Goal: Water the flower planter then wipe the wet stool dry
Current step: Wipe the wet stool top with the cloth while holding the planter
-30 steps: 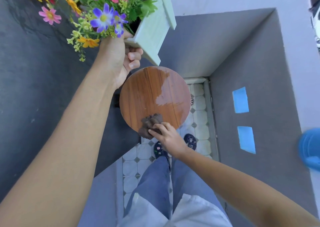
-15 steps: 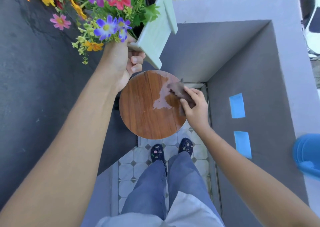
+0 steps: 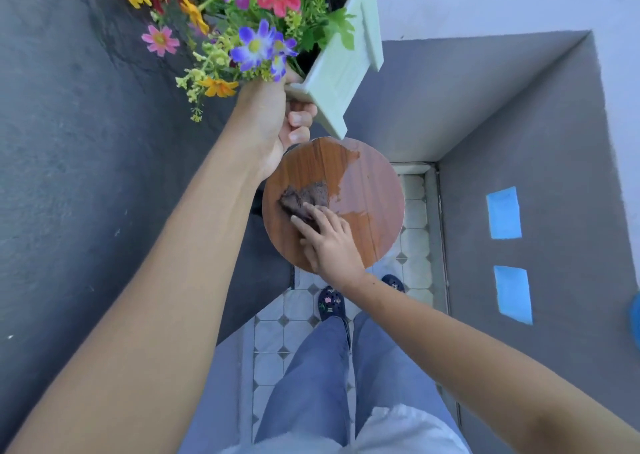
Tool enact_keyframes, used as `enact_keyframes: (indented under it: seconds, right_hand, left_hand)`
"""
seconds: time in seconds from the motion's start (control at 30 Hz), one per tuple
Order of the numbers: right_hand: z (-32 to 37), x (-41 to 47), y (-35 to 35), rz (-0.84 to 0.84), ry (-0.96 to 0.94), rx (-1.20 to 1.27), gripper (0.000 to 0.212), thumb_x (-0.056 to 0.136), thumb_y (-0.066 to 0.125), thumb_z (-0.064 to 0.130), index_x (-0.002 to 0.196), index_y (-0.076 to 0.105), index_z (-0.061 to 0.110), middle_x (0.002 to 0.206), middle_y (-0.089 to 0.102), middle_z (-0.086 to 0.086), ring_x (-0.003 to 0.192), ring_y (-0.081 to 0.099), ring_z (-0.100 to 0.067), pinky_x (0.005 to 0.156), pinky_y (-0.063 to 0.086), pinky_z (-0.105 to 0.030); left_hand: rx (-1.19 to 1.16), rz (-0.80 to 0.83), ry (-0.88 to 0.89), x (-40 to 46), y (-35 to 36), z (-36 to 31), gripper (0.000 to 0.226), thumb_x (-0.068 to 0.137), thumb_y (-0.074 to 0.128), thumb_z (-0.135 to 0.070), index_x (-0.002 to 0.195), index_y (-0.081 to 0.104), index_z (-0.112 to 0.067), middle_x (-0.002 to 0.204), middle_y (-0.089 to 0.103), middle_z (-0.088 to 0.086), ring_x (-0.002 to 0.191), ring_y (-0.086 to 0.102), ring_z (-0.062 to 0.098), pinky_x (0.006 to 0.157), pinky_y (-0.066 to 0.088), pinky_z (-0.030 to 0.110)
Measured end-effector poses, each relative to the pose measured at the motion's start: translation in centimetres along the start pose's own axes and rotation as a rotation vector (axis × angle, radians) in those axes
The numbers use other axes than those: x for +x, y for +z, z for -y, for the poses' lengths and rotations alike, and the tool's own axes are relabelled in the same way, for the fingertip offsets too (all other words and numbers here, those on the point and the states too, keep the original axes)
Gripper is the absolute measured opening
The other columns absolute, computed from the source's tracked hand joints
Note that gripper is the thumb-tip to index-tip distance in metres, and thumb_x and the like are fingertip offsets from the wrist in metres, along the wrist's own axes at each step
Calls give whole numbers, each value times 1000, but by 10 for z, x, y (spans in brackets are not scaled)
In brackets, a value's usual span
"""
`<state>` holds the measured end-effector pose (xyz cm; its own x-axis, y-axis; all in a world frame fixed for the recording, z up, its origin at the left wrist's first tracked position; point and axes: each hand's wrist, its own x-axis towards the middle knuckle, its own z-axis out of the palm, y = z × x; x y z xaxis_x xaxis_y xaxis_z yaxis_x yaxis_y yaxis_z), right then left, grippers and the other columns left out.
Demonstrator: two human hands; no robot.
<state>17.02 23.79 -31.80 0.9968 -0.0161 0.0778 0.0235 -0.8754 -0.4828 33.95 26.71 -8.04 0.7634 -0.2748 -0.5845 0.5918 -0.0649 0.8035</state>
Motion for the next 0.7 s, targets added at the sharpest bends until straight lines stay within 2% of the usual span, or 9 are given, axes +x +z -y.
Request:
enact_keyframes:
  seconds: [0.07, 0.13, 0.23, 0.33, 0.4, 0.53, 0.63, 0.7]
  right_hand:
    - [-5, 1, 7, -20, 86, -71, 44, 97, 55, 29, 141, 52, 24, 149, 45, -10, 135, 41, -31, 100, 38, -46]
    - [-8, 3, 20, 9, 63, -93, 43, 101, 49, 33, 142, 50, 24, 147, 48, -11, 131, 44, -32, 96, 42, -47]
    - [-21, 8, 26, 29, -89, -135, 45, 97, 55, 23, 143, 50, 20, 139, 52, -13, 119, 49, -36, 87, 46, -47]
    - [-63, 19, 9, 58, -255, -172, 54, 93, 59, 10, 145, 47, 20, 135, 52, -12, 111, 49, -33, 87, 45, -43]
    - [-102, 26, -10, 10, -151, -183, 56, 90, 59, 4, 143, 49, 18, 133, 53, -14, 109, 47, -34, 91, 47, -43]
    - [-159, 35, -44, -128, 295, -102, 48, 90, 52, 2, 138, 54, 7, 125, 55, -25, 108, 48, -42, 91, 48, -48]
    - [-153, 32, -46, -144, 347, -68, 45, 96, 41, 9, 140, 52, 4, 124, 53, -27, 111, 46, -42, 93, 47, -47]
    - [-136, 27, -38, -149, 321, -55, 46, 94, 43, 6, 139, 53, 5, 126, 53, -25, 114, 44, -39, 95, 45, -44]
  left_hand:
    - [12, -4, 16, 2, 1, -1, 28, 98, 31, -8, 74, 46, -9, 63, 46, 9, 41, 32, 10, 39, 21, 21]
    - [14, -18, 29, 4, 1, -1, 29, 99, 29, -8, 75, 44, -11, 63, 46, 9, 41, 32, 10, 40, 20, 21]
    - [13, -16, 23, 6, 3, -2, 27, 100, 29, -10, 77, 44, -11, 62, 46, 9, 40, 32, 10, 40, 20, 21]
    - [19, -14, 21, 6, 2, -4, 27, 99, 29, -9, 76, 43, -12, 62, 45, 9, 40, 31, 10, 40, 19, 21]
    - [21, -14, 26, 7, 0, -4, 25, 98, 29, -9, 77, 42, -12, 62, 45, 9, 40, 32, 10, 41, 19, 21]
    - [20, -7, 29, 8, 0, -2, 26, 97, 30, -8, 75, 44, -11, 64, 45, 9, 42, 32, 10, 42, 20, 22]
    - [8, -5, 21, 8, 3, -3, 28, 96, 31, -8, 71, 45, -11, 64, 45, 8, 42, 31, 10, 42, 19, 22]
    - [7, -3, 19, 8, 5, -3, 29, 97, 31, -8, 72, 45, -10, 64, 45, 8, 43, 31, 10, 42, 19, 22]
